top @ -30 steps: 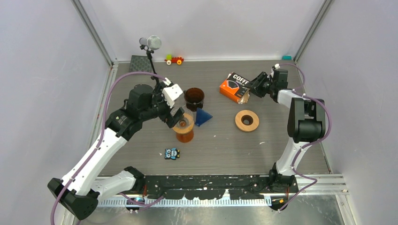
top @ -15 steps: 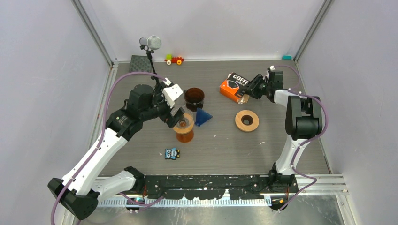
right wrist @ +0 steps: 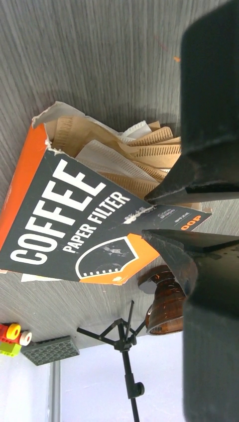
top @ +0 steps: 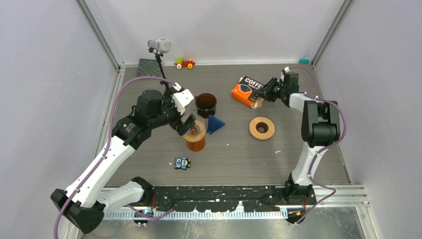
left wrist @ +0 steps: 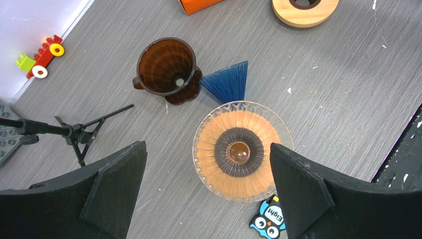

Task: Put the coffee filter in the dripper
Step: Adjust the coffee filter holder at the center of the board.

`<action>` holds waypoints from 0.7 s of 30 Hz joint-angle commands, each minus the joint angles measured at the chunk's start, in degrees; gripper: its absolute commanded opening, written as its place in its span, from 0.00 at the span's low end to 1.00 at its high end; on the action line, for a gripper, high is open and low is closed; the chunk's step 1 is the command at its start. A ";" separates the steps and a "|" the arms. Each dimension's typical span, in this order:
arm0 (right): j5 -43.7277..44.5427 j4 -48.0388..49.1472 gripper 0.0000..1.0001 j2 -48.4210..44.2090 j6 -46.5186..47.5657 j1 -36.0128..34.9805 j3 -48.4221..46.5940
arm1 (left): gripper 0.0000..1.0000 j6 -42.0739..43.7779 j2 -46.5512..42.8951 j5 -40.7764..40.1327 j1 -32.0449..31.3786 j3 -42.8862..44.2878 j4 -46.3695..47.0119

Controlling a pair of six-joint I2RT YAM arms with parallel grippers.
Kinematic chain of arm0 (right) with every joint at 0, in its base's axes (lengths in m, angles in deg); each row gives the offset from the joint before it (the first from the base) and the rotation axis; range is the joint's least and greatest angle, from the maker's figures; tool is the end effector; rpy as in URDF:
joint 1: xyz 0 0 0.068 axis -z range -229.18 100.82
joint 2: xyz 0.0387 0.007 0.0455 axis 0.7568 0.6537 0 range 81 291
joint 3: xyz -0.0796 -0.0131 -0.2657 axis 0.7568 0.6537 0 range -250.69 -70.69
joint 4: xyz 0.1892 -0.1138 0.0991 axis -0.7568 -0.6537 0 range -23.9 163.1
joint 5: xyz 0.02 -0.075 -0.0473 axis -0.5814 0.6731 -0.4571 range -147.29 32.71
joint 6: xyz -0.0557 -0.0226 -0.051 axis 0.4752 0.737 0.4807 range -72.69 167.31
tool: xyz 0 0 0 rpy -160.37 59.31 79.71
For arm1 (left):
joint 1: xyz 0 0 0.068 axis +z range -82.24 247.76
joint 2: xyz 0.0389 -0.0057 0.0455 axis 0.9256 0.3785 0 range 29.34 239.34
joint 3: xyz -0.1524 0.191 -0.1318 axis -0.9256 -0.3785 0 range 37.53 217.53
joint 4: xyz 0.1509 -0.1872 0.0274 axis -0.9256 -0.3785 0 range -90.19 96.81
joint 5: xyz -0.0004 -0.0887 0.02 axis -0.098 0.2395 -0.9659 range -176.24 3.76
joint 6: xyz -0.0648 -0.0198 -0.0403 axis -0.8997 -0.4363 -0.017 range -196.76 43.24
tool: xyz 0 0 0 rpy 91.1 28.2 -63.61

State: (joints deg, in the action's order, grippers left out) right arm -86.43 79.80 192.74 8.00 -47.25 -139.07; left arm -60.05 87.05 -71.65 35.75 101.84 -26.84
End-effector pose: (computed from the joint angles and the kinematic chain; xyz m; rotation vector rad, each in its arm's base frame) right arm 0.4314 0.0184 0.1736 0.5178 2.2111 0.9169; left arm 0.1743 -0.1291 0.3628 0.9904 1.7985 -0.4265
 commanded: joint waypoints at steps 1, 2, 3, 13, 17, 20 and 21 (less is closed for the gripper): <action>-0.32 2.62 0.26 0.25 -0.67 -0.35 -3.28 | 0.96 0.10 -1.03 0.53 0.02 0.00 2.35; -0.17 2.50 0.21 0.13 -0.68 -0.35 -3.60 | 0.96 0.15 -1.02 0.53 0.02 0.00 2.28; 0.02 2.38 0.17 -0.18 -0.61 -0.35 -3.87 | 0.96 0.23 -1.02 0.52 0.02 0.04 2.34; 4.01 -10.04 0.01 -6.52 7.87 -0.35 -9.20 | 0.95 1.28 -1.26 0.20 0.07 0.86 1.19; 5.50 -23.59 0.01 -8.06 16.24 -0.51 -16.41 | 0.96 1.56 -1.29 0.00 0.02 1.30 0.75; 6.57 -34.71 0.01 -8.36 23.09 -0.52 -22.01 | 0.96 1.56 -1.31 0.22 0.02 1.38 0.77; 7.21 -37.56 0.01 -8.43 25.35 -0.57 -23.59 | 0.96 1.47 -1.29 0.32 0.02 1.42 0.78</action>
State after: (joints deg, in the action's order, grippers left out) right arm -81.75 56.85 188.96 21.83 -47.46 -154.92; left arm -59.46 87.05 -71.70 35.75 101.84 -26.99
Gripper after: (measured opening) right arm 0.021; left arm 0.959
